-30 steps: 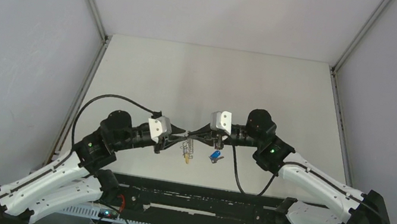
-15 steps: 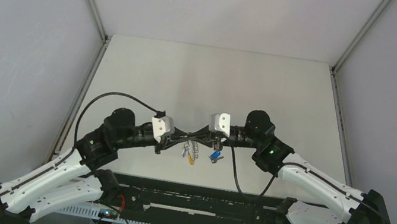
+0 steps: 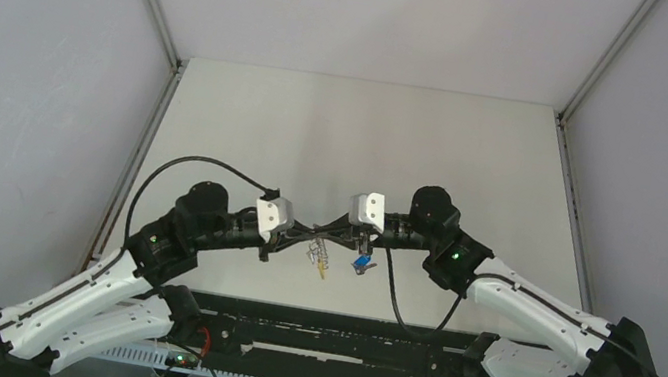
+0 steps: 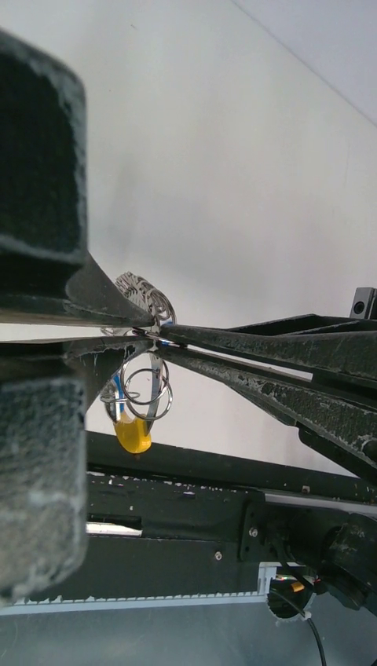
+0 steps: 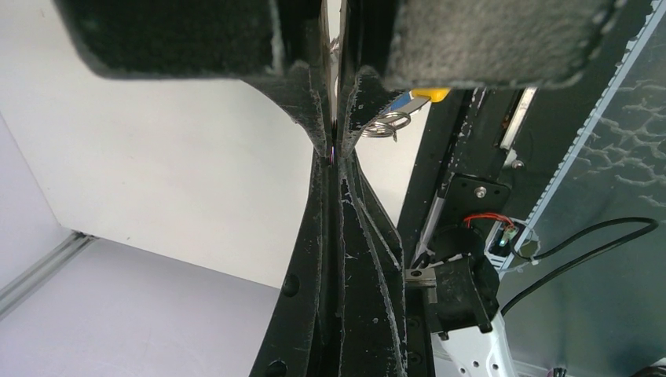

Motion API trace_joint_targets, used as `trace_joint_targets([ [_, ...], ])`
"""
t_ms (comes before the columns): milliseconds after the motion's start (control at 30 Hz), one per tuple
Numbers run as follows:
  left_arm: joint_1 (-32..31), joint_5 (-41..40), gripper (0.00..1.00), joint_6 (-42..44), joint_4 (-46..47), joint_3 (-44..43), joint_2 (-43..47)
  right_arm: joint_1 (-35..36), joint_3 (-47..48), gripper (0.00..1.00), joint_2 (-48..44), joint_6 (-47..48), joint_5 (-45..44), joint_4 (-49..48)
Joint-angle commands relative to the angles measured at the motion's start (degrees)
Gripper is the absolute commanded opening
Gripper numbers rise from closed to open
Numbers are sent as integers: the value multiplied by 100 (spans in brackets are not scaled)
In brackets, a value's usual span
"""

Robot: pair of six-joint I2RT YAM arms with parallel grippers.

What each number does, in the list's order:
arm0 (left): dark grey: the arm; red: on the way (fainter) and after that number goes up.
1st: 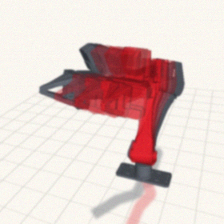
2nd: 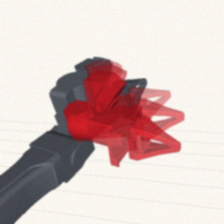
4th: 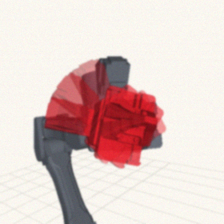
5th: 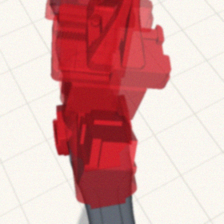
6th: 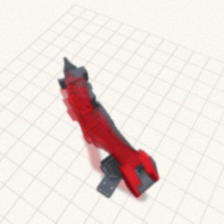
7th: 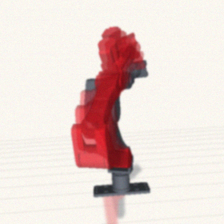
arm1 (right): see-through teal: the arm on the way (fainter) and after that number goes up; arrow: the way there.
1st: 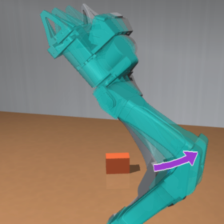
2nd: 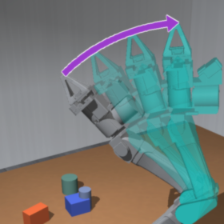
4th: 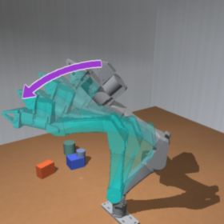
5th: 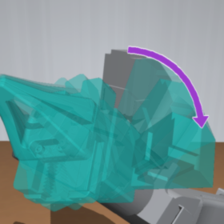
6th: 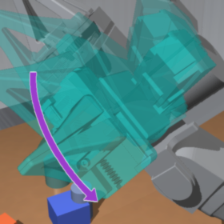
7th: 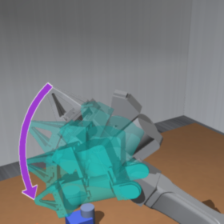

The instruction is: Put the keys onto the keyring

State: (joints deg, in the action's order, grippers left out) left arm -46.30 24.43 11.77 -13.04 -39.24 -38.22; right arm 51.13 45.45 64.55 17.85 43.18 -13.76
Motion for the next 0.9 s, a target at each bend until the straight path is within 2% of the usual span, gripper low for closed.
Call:
trace_joint_targets([
  [0,7,188,7,143,174,-497,65,63,60,0,44,-59,76,-111],
  [100,7,273,1,175,161,-512,100,38,-17,0,47,-171,92,-264],
  [367,7,124,1,260,-54,-566,223,17,-21,0,143,-232,61,-42],
  [500,7,67,18,101,159,-396,285,-32,-163,0,31,-466,66,-431],
  [633,6,103,24,-27,394,-211,293,-50,-168,0,-66,-558,160,-495],
  [867,7,211,28,2,299,-255,164,-84,-206,0,-174,-708,182,-648],
])
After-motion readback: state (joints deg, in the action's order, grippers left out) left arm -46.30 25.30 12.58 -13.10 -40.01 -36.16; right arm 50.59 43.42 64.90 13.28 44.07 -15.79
